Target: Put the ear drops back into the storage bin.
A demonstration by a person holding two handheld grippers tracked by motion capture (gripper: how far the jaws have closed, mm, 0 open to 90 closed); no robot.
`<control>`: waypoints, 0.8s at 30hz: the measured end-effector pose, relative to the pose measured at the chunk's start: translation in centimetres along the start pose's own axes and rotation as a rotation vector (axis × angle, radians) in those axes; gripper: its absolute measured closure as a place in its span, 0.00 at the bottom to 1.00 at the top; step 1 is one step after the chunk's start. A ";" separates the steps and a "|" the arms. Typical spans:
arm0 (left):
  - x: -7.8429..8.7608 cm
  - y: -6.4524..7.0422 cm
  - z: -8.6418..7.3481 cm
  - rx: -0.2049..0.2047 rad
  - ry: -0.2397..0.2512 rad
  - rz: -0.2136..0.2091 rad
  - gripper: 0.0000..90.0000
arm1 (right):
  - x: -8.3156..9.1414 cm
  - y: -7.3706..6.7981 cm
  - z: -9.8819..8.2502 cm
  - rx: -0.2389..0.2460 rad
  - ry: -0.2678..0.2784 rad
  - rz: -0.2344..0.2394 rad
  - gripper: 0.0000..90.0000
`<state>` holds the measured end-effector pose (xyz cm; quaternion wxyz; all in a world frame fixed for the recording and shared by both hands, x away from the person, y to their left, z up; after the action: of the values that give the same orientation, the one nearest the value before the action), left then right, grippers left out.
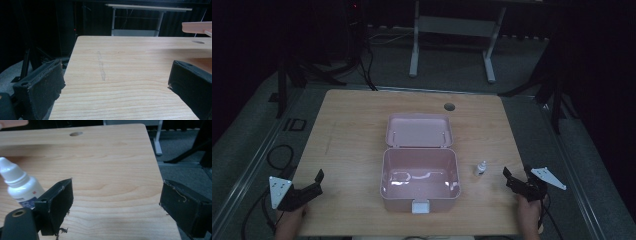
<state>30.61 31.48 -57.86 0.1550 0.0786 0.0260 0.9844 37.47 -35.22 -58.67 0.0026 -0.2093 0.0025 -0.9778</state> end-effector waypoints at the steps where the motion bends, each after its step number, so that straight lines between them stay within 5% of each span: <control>1: 0.0 0.0 0.0 0.000 0.000 0.000 0.00 | 0.0 0.0 0.0 0.000 0.000 0.000 0.12; 7: 0.0 0.0 0.0 0.001 0.001 -0.001 0.00 | -0.3 -0.3 0.0 0.050 -0.024 -0.011 0.12; 11: 0.0 0.0 0.0 0.002 0.006 0.000 0.00 | -0.7 0.0 -0.2 0.032 -0.084 -0.011 0.12; 14: 0.0 0.0 0.0 0.002 0.005 -0.001 0.00 | -0.5 -0.2 0.2 -0.004 -0.102 0.064 0.12; 24: 0.0 0.0 0.0 0.006 0.004 0.002 0.00 | -0.2 -0.9 -1.5 0.090 -0.303 0.177 0.12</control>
<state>30.60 31.52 -57.84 0.1536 0.0770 0.0292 0.9847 37.04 -34.35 -60.15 0.0983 -0.3531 -0.0233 -0.9301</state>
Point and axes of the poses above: each handheld gripper's, and its own axes: x roughly backward along the jaws, z roughly out of its top, y roughly to its right, the point moved 9 cm from there along -x, roughly forward along the jaws, and after that the axes turned 13 degrees about -z, right-handed, at the moved point
